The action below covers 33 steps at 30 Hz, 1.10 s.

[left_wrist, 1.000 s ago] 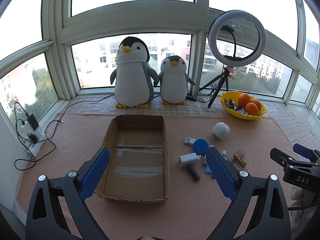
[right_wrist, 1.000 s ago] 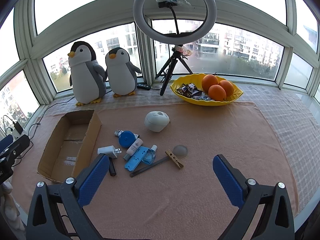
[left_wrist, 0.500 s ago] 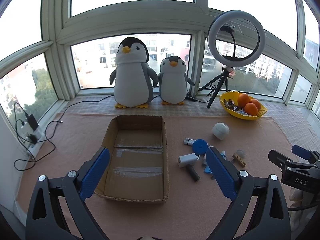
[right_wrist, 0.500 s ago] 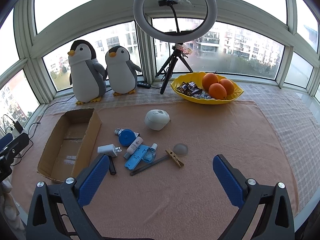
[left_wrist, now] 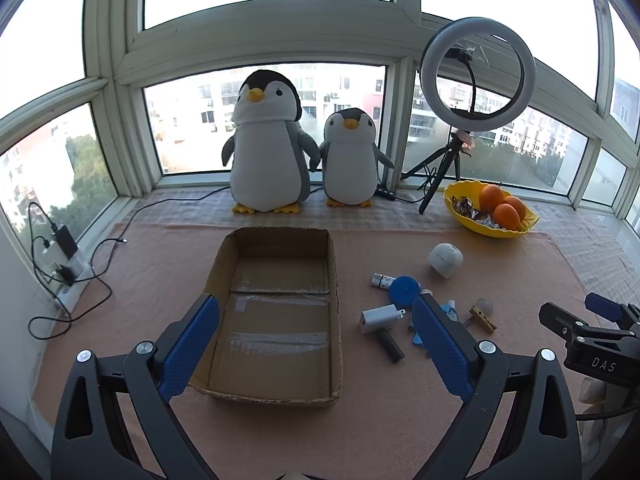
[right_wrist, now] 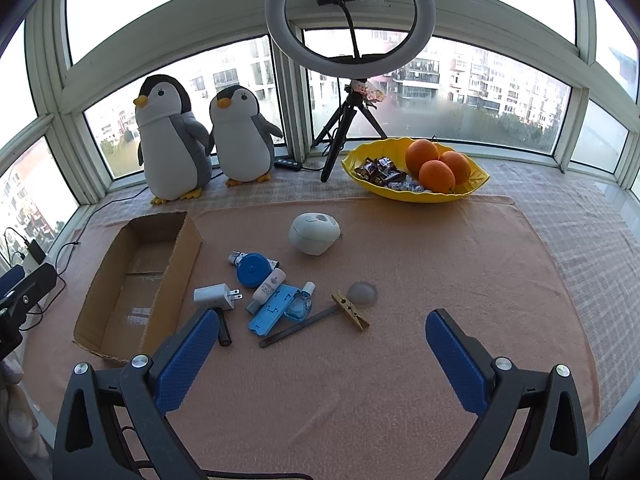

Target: Organize rigid objects

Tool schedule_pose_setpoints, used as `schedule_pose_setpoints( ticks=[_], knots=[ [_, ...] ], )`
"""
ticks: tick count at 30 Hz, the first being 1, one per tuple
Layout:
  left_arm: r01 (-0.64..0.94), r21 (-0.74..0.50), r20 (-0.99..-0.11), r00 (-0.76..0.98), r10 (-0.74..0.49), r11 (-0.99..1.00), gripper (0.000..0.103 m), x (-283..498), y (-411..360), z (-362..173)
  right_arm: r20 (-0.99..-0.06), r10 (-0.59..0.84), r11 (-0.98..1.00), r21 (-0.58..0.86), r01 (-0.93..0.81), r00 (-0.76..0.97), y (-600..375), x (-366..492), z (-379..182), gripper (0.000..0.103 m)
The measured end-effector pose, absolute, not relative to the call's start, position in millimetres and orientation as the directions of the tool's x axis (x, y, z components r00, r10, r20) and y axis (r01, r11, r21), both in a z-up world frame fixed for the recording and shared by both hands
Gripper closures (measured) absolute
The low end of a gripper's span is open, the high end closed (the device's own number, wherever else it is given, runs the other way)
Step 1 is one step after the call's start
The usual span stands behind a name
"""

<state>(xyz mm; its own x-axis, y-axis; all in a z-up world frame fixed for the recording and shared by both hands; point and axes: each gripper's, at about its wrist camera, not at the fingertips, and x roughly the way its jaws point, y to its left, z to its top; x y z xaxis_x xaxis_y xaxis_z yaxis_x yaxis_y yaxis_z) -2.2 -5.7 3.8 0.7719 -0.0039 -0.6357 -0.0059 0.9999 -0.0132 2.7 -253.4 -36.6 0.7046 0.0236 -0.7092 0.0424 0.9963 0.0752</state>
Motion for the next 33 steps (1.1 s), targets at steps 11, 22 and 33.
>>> schedule_pose_setpoints(
  ticks=[11, 22, 33],
  knots=[
    [-0.048, 0.000, -0.652, 0.757, 0.037, 0.999, 0.006, 3.8, 12.5, -8.5, -0.723, 0.020, 0.995, 0.079, 0.055, 0.691, -259.7, 6.8, -42.2, 0.001],
    [-0.199, 0.034, -0.707, 0.687, 0.165, 0.979, 0.006, 18.8, 74.1, -43.6, -0.738, 0.008, 0.993, 0.084, 0.080, 0.675, -273.3, 11.0, -53.2, 0.001],
    [-0.279, 0.071, -0.782, 0.580, 0.227, 0.958, 0.006, 35.3, 110.7, -93.3, -0.754, -0.023, 0.990, 0.074, 0.119, 0.656, -294.5, 15.4, -67.9, 0.001]
  ],
)
